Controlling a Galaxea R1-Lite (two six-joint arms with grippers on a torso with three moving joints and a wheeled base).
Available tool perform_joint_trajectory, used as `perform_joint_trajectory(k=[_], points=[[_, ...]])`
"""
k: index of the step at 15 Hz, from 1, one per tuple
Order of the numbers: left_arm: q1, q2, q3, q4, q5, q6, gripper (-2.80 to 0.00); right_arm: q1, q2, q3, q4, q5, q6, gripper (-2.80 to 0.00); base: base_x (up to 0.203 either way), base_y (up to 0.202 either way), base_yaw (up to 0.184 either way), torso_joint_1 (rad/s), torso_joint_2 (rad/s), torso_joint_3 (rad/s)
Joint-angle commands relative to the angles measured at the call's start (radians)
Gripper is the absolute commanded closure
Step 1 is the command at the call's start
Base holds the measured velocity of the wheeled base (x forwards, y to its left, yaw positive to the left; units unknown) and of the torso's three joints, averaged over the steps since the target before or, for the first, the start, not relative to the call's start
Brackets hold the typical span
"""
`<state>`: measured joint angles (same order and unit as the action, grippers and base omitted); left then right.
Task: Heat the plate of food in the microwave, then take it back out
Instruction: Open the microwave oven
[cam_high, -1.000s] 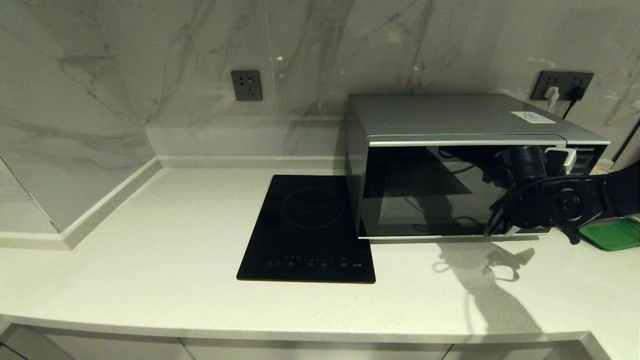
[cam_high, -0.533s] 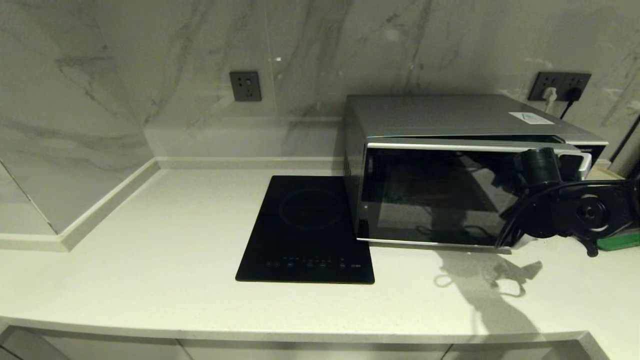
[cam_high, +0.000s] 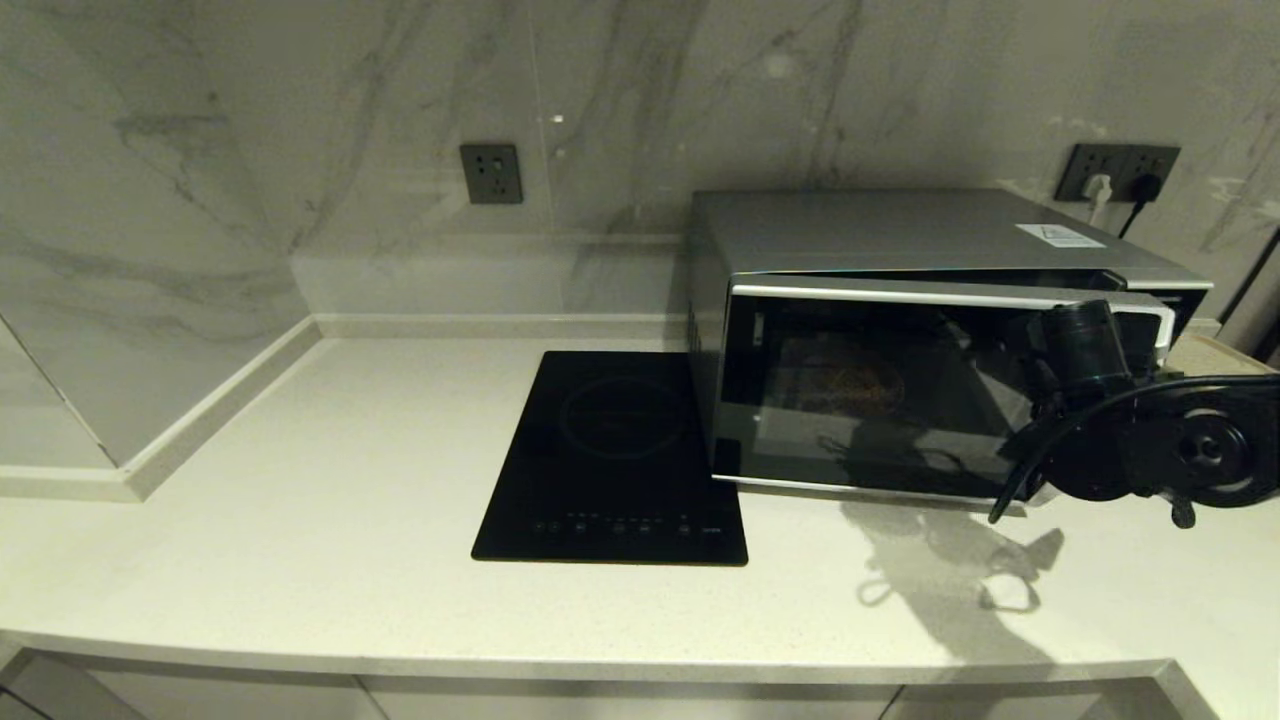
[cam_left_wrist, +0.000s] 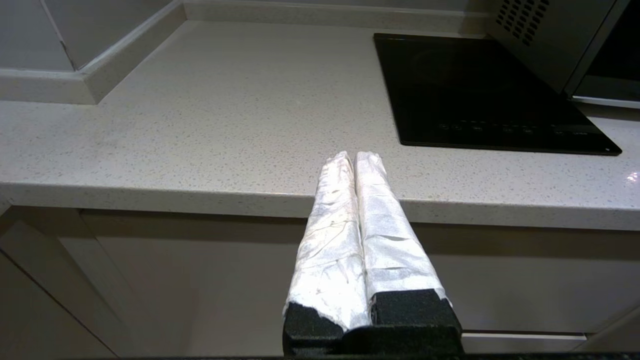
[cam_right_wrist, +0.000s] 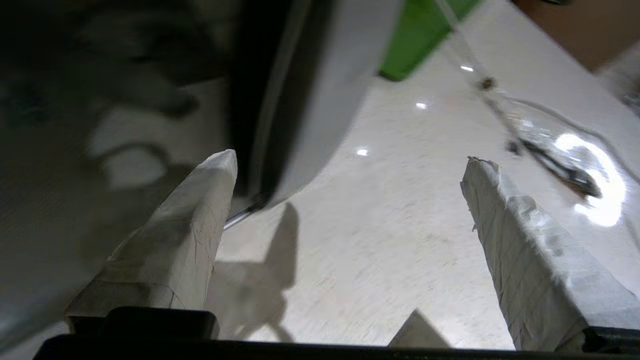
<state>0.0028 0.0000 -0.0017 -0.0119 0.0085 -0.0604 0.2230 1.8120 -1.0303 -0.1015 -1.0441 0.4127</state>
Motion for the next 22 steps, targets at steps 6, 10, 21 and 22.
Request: perform_joint_trajectory(k=[6, 10, 21, 22], points=[[0.000, 0.000, 0.000, 0.000, 0.001, -0.001, 0.00, 0.279, -0.535, 0.000, 0.415, 0.427, 0.019, 0.00, 0.000, 0.000, 0.000, 0.000, 0.00, 0.000], [0.000, 0.000, 0.000, 0.000, 0.001, -0.001, 0.00, 0.128, -0.450, -0.428, 0.729, 0.684, 0.113, 0.00, 0.000, 0.000, 0.000, 0.000, 0.00, 0.000], [0.000, 0.000, 0.000, 0.000, 0.001, -0.001, 0.00, -0.230, 0.033, -0.952, 0.858, 1.011, 0.207, 0.00, 0.000, 0.000, 0.000, 0.000, 0.00, 0.000], [0.000, 0.000, 0.000, 0.000, 0.001, -0.001, 0.00, -0.232, 0.026, -0.952, 0.855, 1.024, 0.211, 0.00, 0.000, 0.000, 0.000, 0.000, 0.00, 0.000]])
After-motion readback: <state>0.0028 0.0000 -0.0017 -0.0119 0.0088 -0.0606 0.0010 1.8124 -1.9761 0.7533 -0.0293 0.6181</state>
